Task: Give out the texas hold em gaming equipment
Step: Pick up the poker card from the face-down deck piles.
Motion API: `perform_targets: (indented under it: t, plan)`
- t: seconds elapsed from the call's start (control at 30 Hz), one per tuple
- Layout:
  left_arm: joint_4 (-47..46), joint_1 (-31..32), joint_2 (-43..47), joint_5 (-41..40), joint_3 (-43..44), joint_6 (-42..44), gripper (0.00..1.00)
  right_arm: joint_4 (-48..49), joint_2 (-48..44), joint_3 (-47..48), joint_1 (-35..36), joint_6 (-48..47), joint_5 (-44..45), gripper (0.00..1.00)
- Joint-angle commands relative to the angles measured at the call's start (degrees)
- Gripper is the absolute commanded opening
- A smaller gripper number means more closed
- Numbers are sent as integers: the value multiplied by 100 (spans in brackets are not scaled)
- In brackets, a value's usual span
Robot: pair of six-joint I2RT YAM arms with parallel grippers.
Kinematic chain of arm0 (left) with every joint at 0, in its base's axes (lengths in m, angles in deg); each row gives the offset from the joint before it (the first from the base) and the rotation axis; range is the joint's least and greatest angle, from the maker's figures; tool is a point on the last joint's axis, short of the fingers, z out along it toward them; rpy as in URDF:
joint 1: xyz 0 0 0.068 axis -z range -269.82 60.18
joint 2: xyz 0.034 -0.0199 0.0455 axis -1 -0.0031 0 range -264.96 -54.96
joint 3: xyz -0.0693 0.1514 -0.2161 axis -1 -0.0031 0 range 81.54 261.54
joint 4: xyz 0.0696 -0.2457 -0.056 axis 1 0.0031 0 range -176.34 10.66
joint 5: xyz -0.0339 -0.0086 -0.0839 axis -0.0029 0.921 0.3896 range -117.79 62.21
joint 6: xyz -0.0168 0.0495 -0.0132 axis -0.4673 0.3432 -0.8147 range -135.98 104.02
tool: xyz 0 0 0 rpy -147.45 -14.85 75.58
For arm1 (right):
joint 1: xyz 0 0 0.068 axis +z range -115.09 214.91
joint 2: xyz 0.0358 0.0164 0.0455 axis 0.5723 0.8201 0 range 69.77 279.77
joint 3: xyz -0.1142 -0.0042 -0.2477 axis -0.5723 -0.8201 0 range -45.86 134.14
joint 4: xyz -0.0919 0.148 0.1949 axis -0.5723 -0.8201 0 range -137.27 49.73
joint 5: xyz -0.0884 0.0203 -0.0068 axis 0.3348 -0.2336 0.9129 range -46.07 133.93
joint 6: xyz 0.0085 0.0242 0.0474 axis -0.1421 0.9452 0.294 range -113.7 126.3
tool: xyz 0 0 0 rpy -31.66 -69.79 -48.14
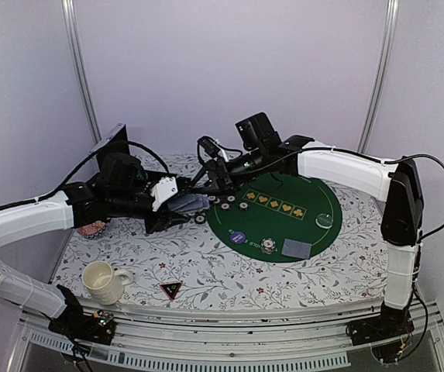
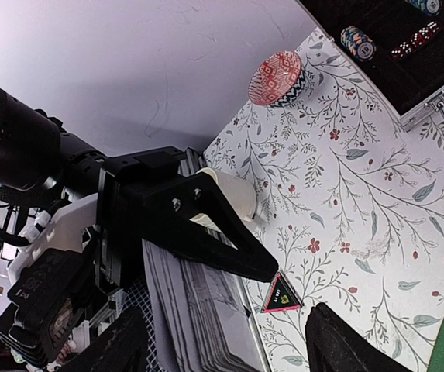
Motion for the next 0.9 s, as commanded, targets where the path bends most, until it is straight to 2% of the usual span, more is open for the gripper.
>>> perform_targets:
  t: [0.0, 0.23, 0.43, 0.53, 0.63, 0.67, 0.73, 0.77, 0.87]
  plan:
    - [-128, -26, 42, 62, -57, 25, 38, 99, -158, 70, -39, -26, 64, 72]
    - [-125, -26, 51, 69, -66, 25, 38, 104, -730, -236, -237, -341, 435, 72]
    - [-116, -30, 43, 100, -53, 26, 38, 573, -1663, -967, -235, -1580, 943, 71]
    - [-94, -26, 42, 105, -49, 32, 38, 1206, -2191, -1660, -179, -2290, 980, 62]
    - [-86, -31, 42, 113, -40, 33, 38, 1757, -2690, -2314, 174, -3890, 916, 56]
    - [-85, -29, 38, 114, -40, 34, 38, 1885, -2813, -2558, 304, -4822, 861, 56]
    - [-84, -26, 34, 130, -35, 27, 38, 2179, -2993, -2958, 538, -6063, 870, 61]
    - [-78, -30, 34, 139, -31, 34, 38, 2326, -3011, -3076, 596, -6437, 901, 62]
    - [-70, -30, 33, 148, -36, 28, 38, 2325, -2825, -2994, 680, -7204, 1099, 54]
